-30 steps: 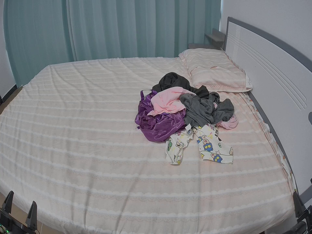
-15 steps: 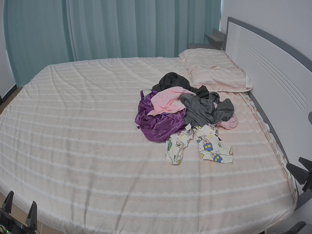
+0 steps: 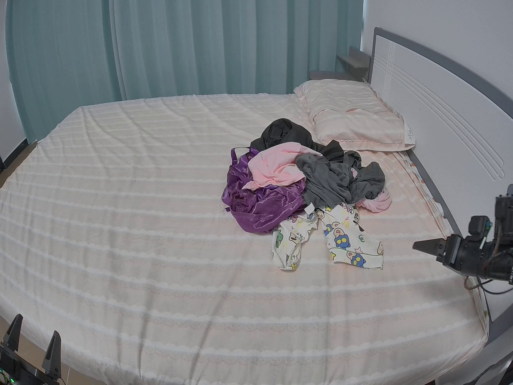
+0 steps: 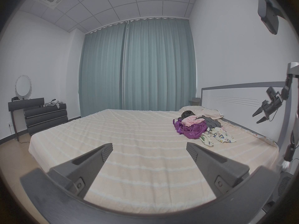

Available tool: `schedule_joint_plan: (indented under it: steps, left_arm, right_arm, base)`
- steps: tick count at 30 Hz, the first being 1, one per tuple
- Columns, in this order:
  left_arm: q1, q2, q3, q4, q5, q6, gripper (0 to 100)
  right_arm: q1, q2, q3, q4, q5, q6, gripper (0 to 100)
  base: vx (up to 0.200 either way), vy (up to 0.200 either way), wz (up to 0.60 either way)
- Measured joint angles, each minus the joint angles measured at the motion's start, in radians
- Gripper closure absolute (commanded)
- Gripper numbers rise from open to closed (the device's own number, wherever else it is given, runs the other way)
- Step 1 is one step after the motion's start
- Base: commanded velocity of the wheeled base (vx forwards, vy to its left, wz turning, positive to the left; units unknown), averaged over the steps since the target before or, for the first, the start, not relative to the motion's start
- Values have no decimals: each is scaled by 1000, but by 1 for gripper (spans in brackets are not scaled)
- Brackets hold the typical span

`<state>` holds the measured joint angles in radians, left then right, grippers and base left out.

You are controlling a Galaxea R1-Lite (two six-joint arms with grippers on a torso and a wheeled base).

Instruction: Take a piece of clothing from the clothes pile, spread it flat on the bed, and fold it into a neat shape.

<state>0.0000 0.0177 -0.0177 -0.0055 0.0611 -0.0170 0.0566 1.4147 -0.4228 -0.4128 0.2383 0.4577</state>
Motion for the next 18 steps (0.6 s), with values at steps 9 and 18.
schedule_joint_plan:
  steps: [9,18]
  left_arm:
    - [0,0,0,0,0,0,0]
    - [0,0,0,0,0,0,0]
  right_arm:
    - [15,431,-139,-226,-63,81,0]
    - [68,755,-371,-325,-192,95,0]
  base:
    - [0,0,0]
    - [0,0,0]
